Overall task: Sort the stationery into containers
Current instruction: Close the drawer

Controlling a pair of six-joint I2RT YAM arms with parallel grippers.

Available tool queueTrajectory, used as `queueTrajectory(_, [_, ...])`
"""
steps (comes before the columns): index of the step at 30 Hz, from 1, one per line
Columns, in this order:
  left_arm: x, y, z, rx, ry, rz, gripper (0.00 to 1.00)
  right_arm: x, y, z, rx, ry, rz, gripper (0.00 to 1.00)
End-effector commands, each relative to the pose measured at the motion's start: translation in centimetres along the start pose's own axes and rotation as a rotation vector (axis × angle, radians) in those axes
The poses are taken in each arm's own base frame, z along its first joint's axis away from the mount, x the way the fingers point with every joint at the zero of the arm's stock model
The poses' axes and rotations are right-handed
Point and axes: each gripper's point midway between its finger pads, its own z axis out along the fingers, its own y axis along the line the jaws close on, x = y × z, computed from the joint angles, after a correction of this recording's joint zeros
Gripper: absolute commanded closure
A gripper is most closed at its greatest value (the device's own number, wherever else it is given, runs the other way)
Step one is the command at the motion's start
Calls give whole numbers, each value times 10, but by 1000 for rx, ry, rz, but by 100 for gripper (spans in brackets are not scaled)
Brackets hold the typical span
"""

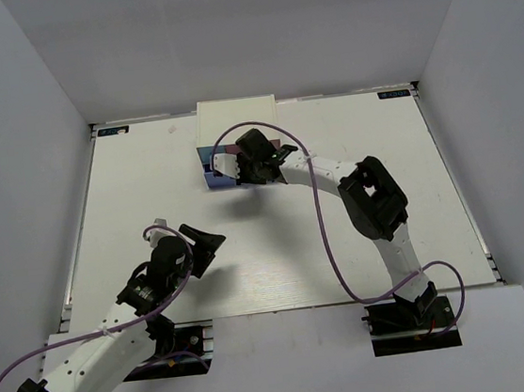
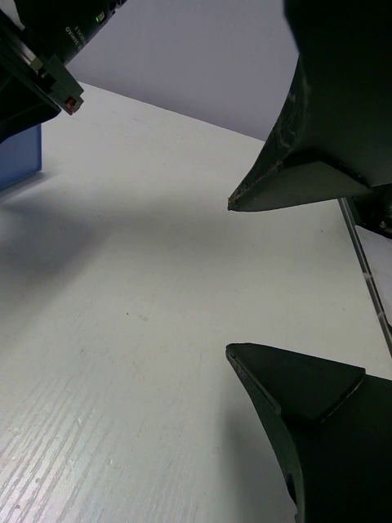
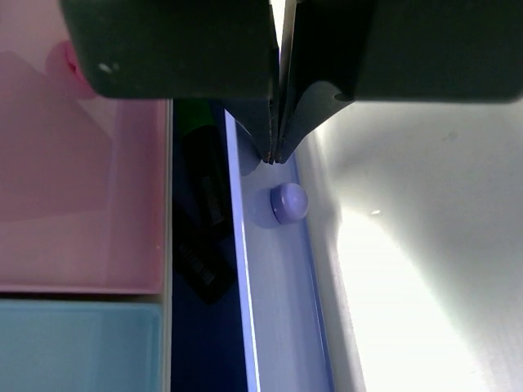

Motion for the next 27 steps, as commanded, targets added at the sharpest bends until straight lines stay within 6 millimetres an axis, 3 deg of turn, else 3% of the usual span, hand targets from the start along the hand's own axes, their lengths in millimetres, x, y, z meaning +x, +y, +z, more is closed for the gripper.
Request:
queueTrajectory(1, [-8, -17, -4, 40, -29, 22, 24, -22, -34, 1, 134, -48, -7, 100])
queueTrajectory(12, [-10, -15, -5, 27, -35, 33, 24, -18, -55, 14, 251, -8, -15, 100])
queueTrajectory(20, [-10, -17, -5, 27, -35, 33, 23, -16, -56, 14, 258, -7, -13, 100])
queueTrajectory(22, [-10, -17, -5, 27, -35, 33, 23, -18, -43, 12, 203, -19, 1, 100])
queueTrajectory(24, [-12, -21, -6, 36, -37, 32, 23, -25, -42, -5, 179, -44, 25, 100])
queueTrajectory(27, [-12, -21, -6, 36, -37, 41, 23, -29, -9, -29, 53, -88, 84, 100])
